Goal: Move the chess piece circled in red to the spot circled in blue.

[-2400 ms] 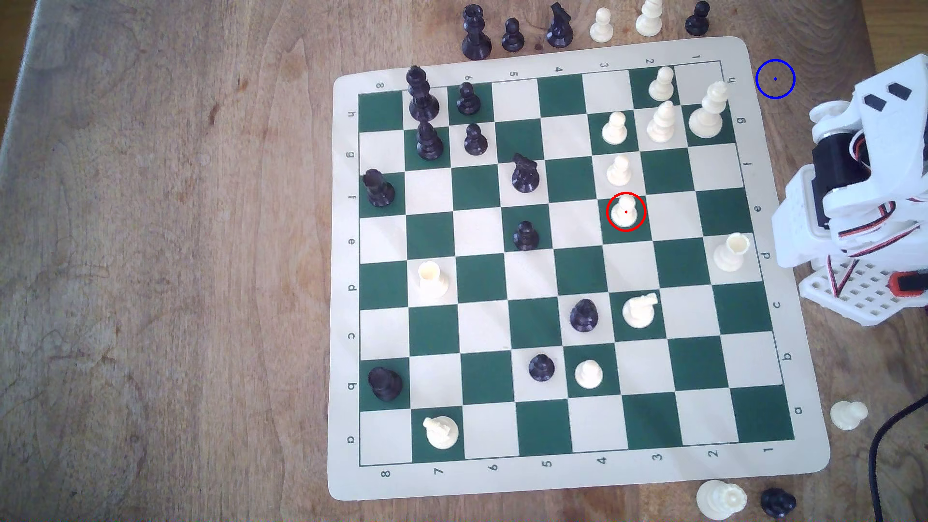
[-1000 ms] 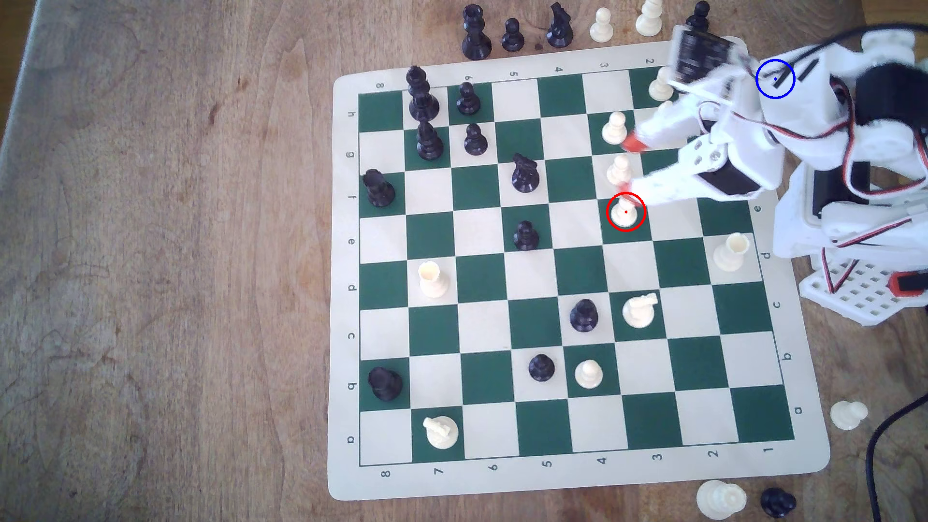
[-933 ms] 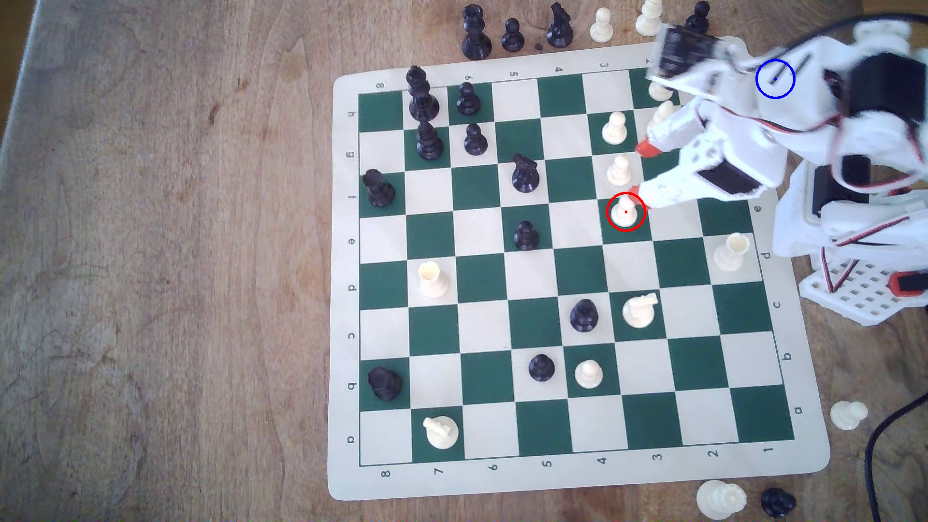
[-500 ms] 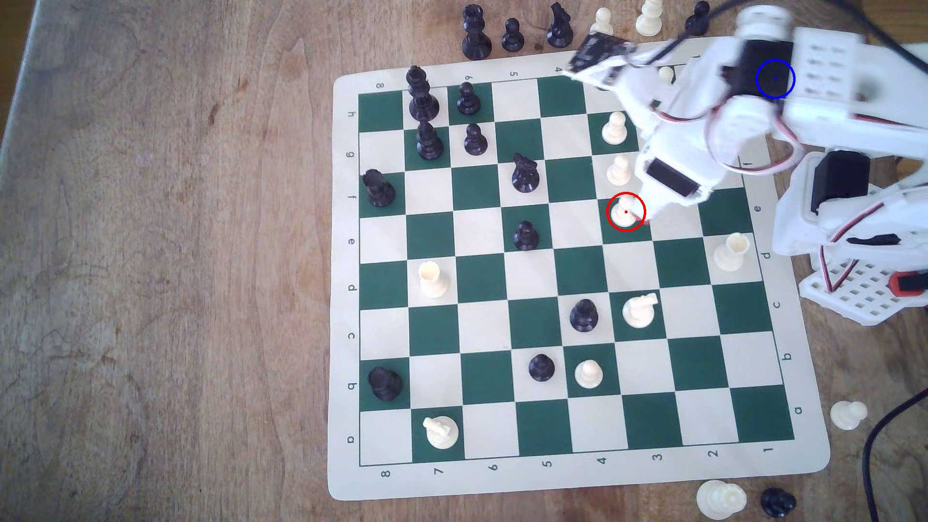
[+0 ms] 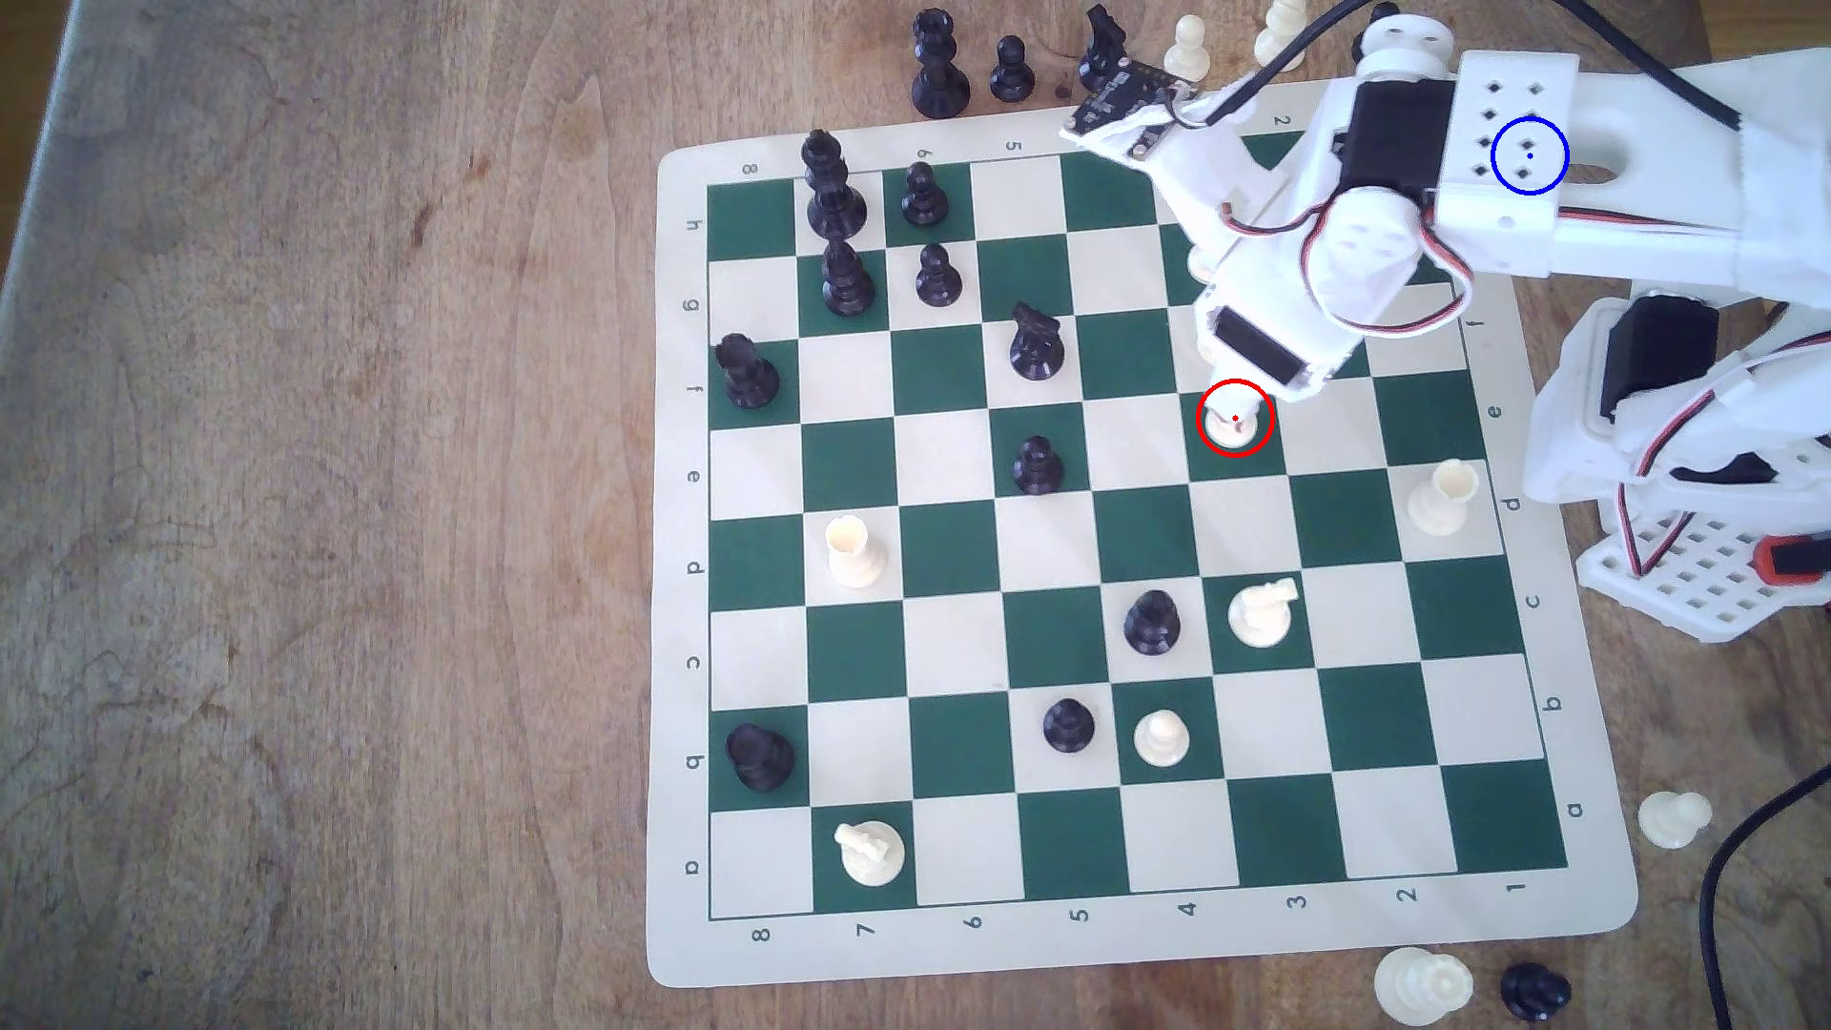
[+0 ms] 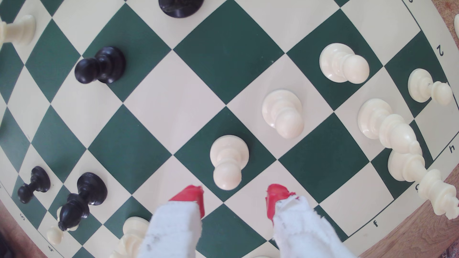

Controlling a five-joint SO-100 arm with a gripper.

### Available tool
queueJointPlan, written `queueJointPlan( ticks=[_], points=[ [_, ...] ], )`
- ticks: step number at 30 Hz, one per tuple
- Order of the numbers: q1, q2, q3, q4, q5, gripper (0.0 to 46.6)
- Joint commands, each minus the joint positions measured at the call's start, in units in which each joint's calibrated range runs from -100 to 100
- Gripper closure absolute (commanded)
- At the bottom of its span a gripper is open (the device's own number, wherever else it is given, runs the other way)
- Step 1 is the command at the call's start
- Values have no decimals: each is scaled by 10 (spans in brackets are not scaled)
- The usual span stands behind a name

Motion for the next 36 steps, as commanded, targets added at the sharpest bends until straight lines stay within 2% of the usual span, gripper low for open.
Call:
queueJointPlan(
  ticks=[1,26,29,31,36],
  points=[
    [-11,4,-13,-19,-3,332],
    [-26,52,35,-101,-4,351],
    [-26,55,35,-103,-2,406],
    [-24,55,35,-105,-2,426],
    [-23,55,32,-102,2,449]
  ],
)
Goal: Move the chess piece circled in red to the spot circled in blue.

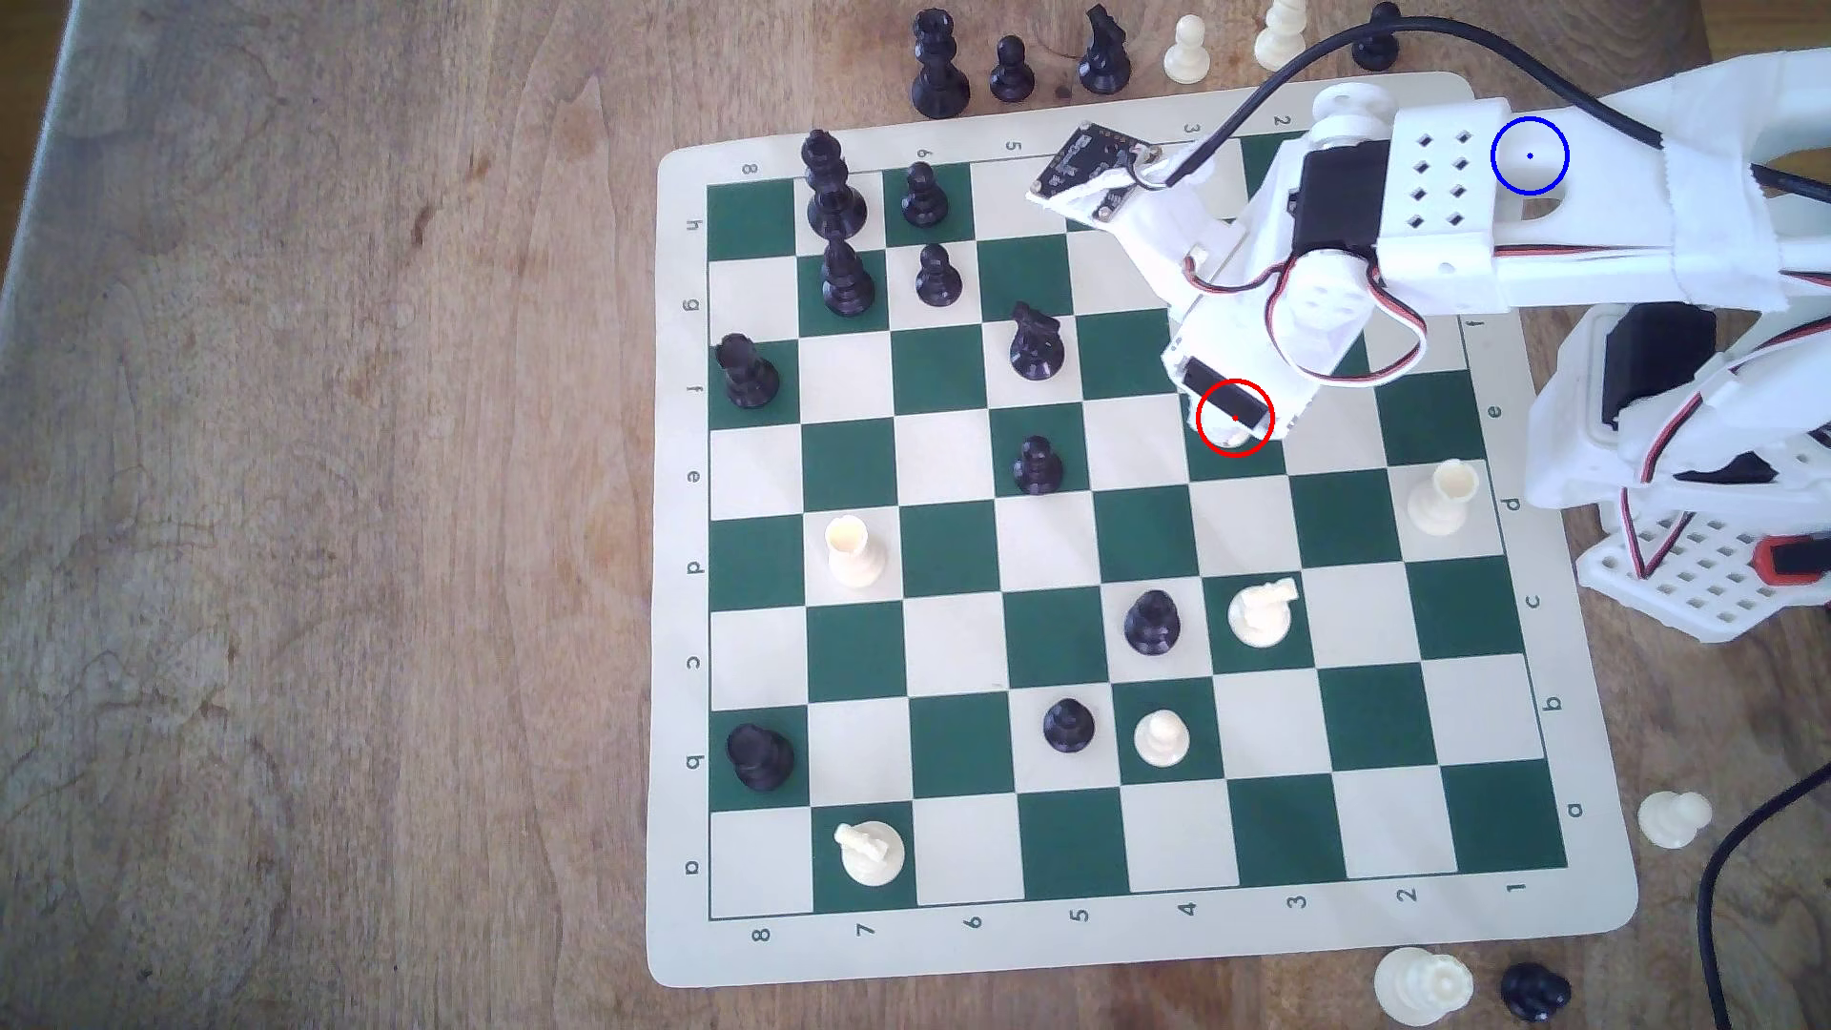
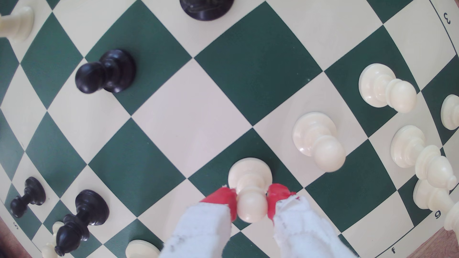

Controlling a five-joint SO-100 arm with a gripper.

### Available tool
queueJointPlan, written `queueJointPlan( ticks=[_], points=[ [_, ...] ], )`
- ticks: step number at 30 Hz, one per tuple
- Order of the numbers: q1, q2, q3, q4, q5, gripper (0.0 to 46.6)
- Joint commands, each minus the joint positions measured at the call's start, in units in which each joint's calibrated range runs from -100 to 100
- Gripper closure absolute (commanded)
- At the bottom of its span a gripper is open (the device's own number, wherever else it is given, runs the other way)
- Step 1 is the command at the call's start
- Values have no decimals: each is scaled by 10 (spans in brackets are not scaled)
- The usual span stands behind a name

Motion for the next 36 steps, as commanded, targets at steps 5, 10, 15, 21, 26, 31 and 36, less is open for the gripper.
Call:
queueJointPlan(
  ticks=[5,10,15,21,26,31,36],
  points=[
    [12,-61,-50,62,10,464],
    [59,-114,-137,171,22,464],
    [147,-154,-186,214,47,464],
    [247,-212,-156,232,59,464],
    [405,-252,-98,170,100,464],
    [500,-249,-51,139,123,464],
    [545,-211,-28,101,136,464]
  ],
)
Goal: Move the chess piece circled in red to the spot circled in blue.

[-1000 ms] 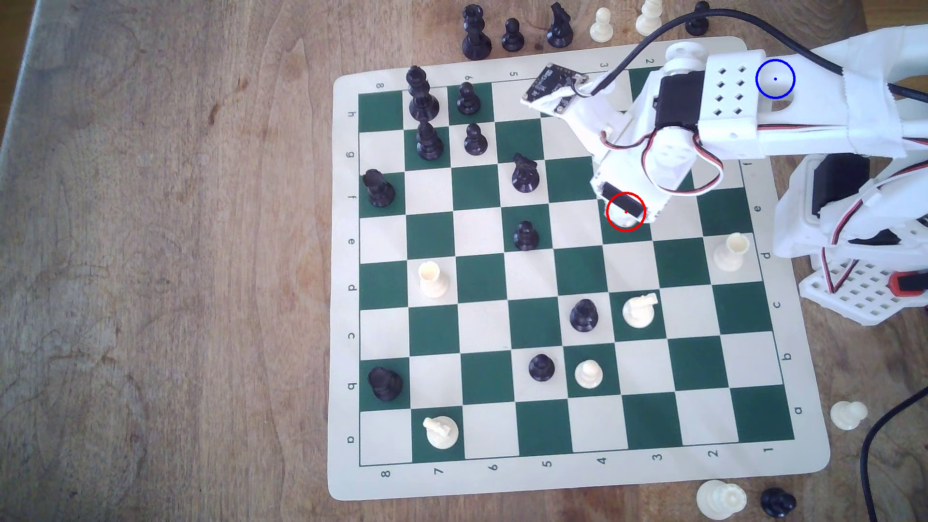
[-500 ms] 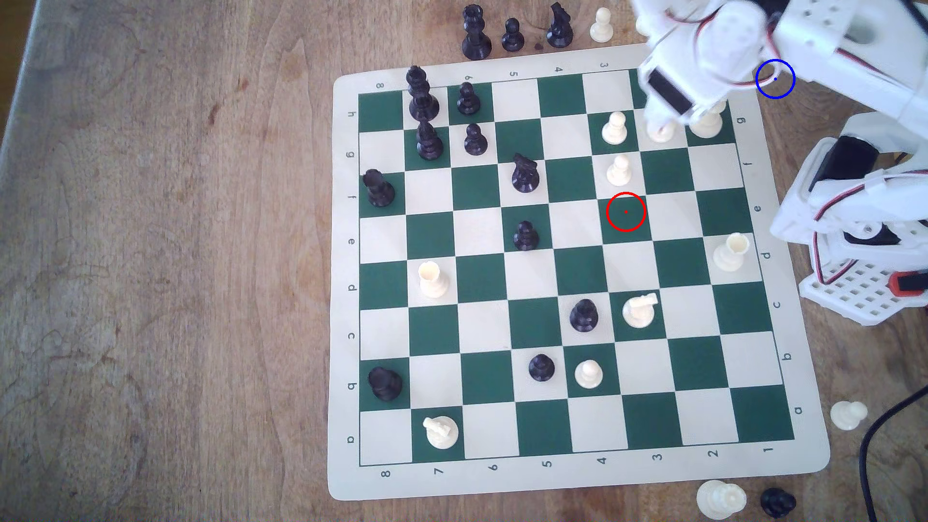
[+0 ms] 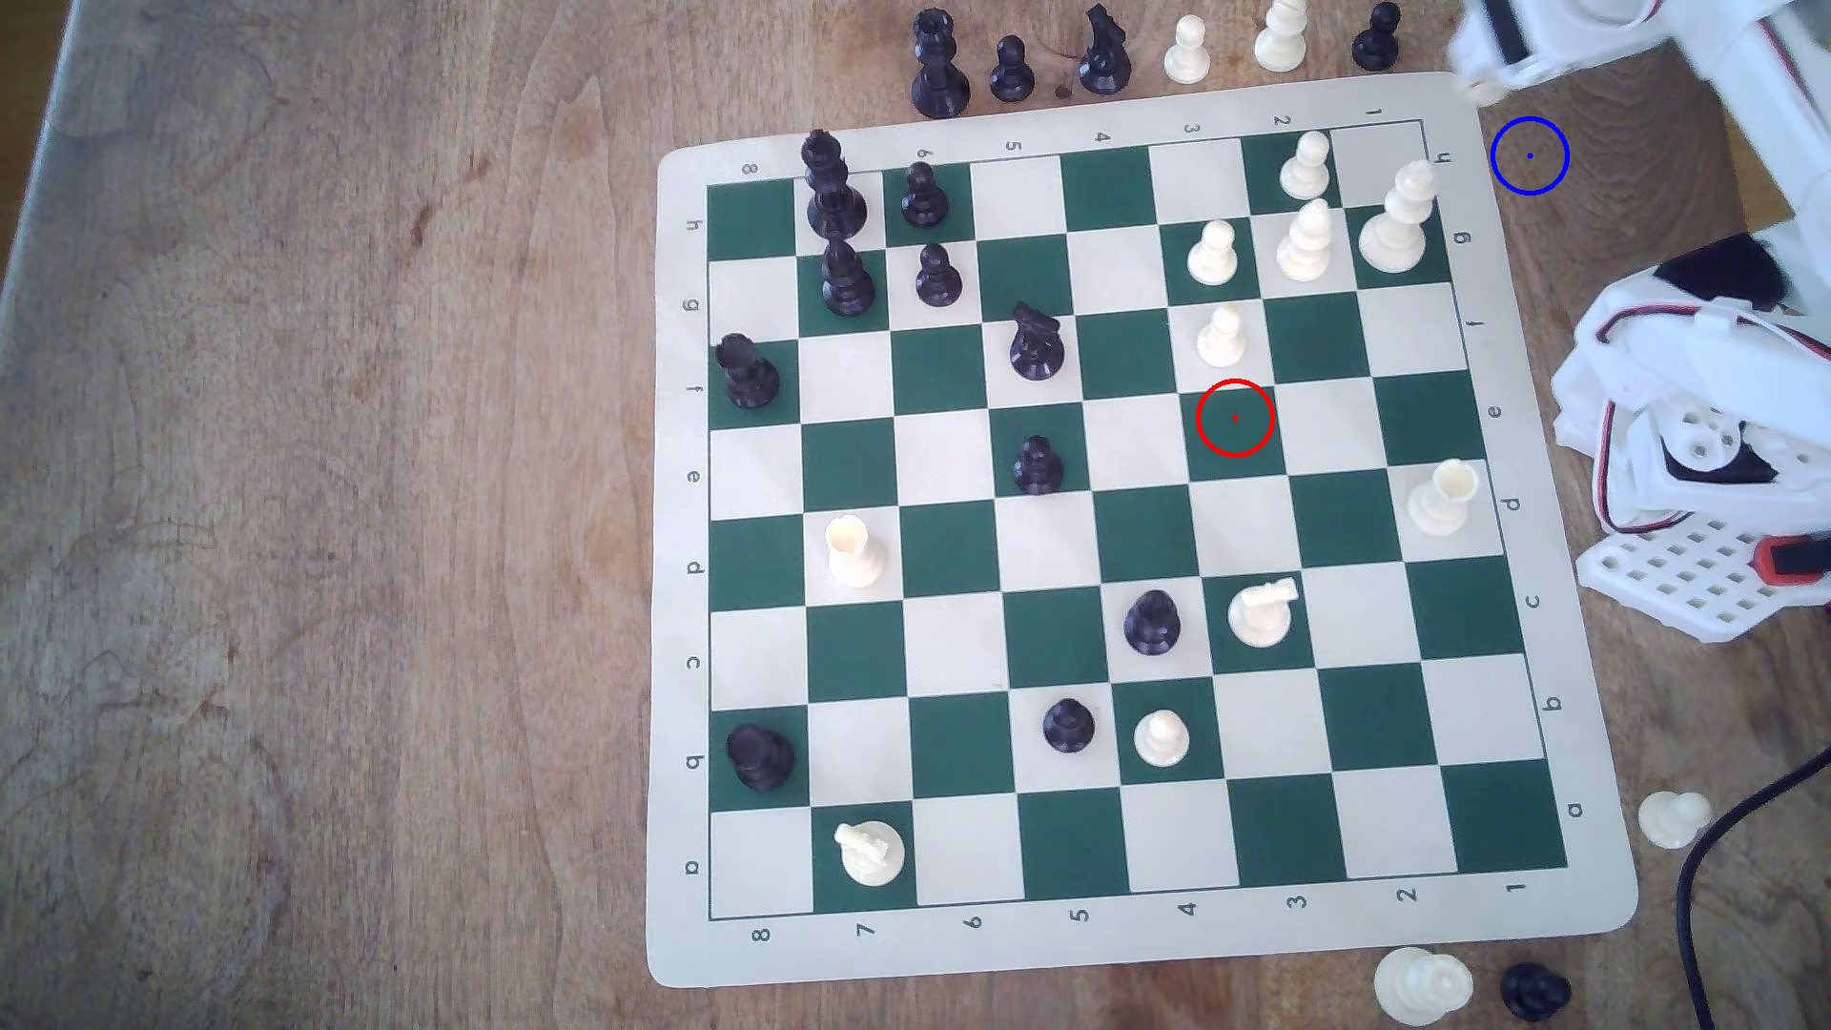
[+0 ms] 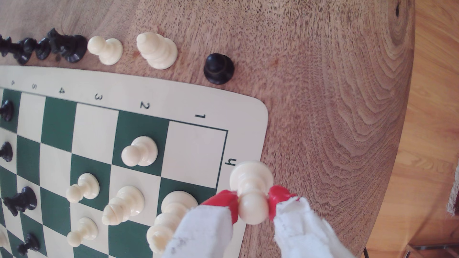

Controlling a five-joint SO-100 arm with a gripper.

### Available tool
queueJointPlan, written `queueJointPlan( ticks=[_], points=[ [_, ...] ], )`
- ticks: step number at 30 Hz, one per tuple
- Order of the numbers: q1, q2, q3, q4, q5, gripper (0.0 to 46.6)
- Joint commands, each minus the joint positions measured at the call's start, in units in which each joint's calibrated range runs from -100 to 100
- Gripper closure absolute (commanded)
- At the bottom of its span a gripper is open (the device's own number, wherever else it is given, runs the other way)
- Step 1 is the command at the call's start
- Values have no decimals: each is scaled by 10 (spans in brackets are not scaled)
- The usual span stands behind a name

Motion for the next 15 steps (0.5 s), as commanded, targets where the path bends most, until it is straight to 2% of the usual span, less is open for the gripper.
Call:
queueJointPlan(
  ticks=[1,15],
  points=[
    [35,29,3,-35,12,464],
    [64,111,-12,-48,32,464]
  ],
)
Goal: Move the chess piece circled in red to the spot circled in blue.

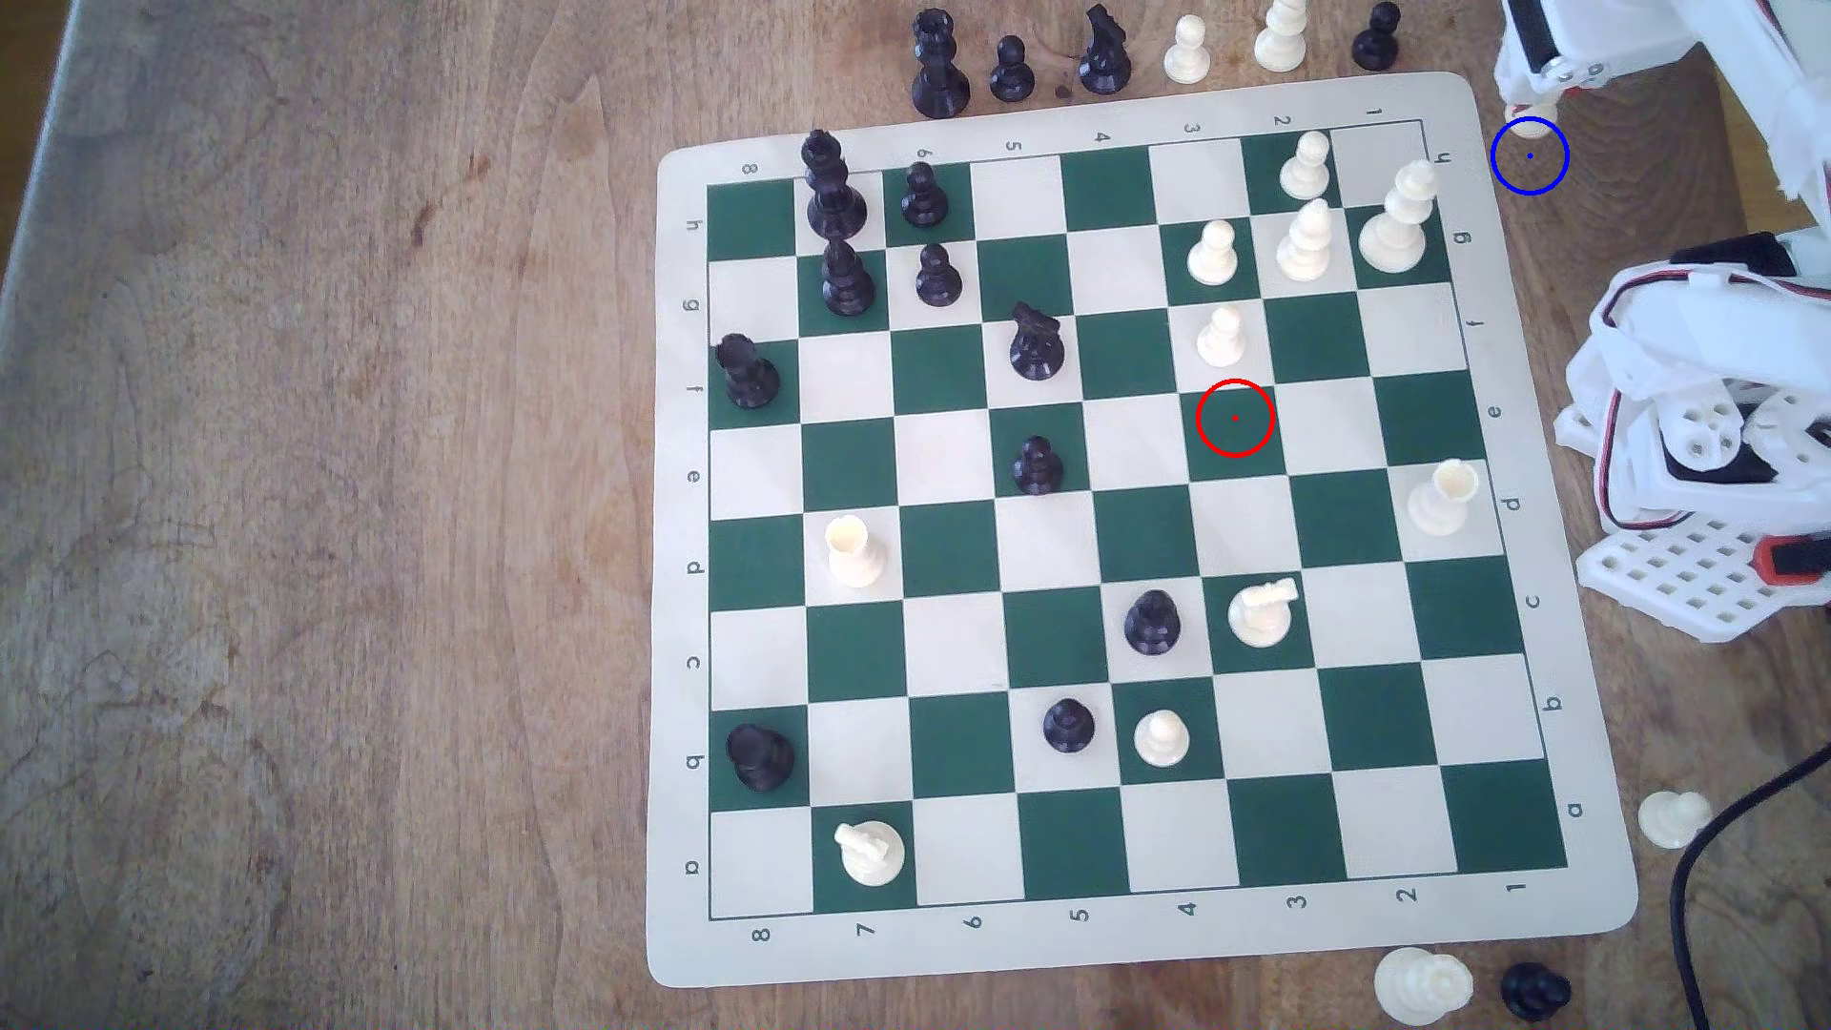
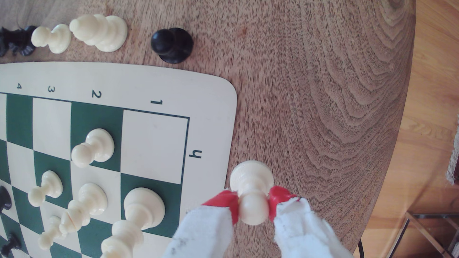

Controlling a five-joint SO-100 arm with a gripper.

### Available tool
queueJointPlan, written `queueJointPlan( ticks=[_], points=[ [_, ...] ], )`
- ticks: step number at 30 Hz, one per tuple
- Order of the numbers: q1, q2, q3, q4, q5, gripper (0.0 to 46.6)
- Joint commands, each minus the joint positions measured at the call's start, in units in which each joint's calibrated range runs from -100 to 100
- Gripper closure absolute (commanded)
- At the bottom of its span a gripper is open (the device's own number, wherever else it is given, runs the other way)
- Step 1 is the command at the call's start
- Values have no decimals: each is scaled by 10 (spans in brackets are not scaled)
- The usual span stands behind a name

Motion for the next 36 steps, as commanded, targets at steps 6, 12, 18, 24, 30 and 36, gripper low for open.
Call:
queueJointPlan(
  ticks=[6,12,18,24,30,36],
  points=[
    [11,-3,-37,12,8,464],
    [12,15,-47,12,10,464],
    [9,54,-75,21,22,464],
    [7,106,-114,31,24,464],
    [5,144,-143,33,29,464],
    [1,177,-157,20,29,464]
  ],
)
